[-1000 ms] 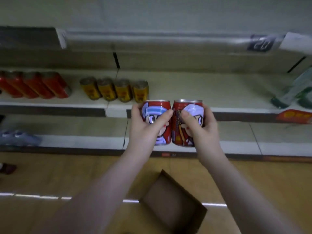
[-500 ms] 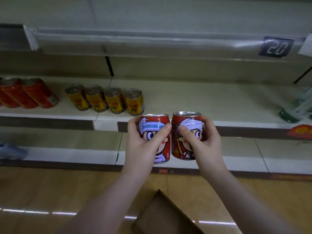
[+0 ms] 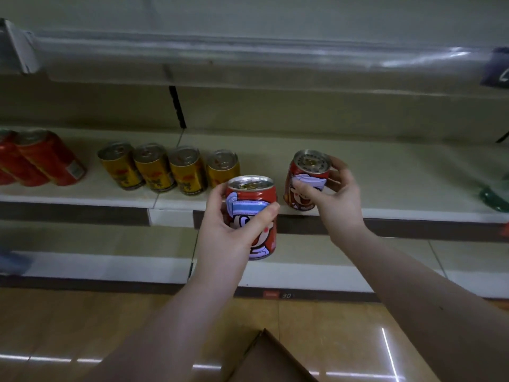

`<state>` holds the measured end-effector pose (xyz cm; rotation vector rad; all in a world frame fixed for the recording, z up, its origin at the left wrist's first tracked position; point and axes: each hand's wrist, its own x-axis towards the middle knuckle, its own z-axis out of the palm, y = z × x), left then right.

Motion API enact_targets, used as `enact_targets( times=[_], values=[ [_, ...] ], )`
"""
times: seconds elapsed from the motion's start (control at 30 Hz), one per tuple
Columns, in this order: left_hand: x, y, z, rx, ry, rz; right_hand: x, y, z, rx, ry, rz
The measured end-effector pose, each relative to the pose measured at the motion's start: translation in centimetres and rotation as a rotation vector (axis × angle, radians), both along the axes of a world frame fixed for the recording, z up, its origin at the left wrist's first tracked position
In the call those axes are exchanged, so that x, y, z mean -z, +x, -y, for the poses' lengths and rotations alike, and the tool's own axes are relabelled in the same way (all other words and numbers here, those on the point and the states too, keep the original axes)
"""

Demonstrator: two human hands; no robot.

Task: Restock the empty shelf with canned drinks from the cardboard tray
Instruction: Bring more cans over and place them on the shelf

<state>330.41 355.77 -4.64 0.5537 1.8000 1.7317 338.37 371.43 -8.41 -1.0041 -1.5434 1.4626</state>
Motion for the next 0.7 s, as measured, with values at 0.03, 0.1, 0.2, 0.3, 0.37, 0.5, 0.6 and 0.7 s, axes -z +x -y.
enact_targets(
  times=[0.03,0.1,0.2,0.3,0.37,0.5,0.6,0.7],
  values=[
    [0.2,0.0,-0.2,0.002,-0.005,0.007,0.4,-0.2,-0.2,0.003,0.002,0.003],
    [0.6,-0.3,-0.9,0.013,0.0,0.011,1.1,-0.8,-0.5,0.001,-0.014,-0.009],
    [1.0,-0.9,-2.1,0.026,0.007,0.021,2.1,-1.6,-1.2,0.001,-0.032,-0.02],
    [1.0,-1.4,-3.0,0.044,0.012,0.032,2.4,-2.4,-1.8,-0.011,-0.024,-0.008],
    [1.0,-1.7,-3.4,0.05,0.031,0.044,2.6,-2.9,-2.0,-0.028,-0.021,-0.012],
    [1.2,-1.8,-3.6,0.064,0.04,0.03,3.0,-3.5,-2.0,-0.049,-0.007,0.001],
    [1.4,-1.8,-3.4,0.07,0.034,0.027,3.5,-3.4,-2.1,-0.036,-0.019,-0.01],
    [1.7,-1.8,-3.1,0.076,0.027,0.021,3.7,-3.3,-2.3,-0.025,-0.028,-0.025]
  ],
)
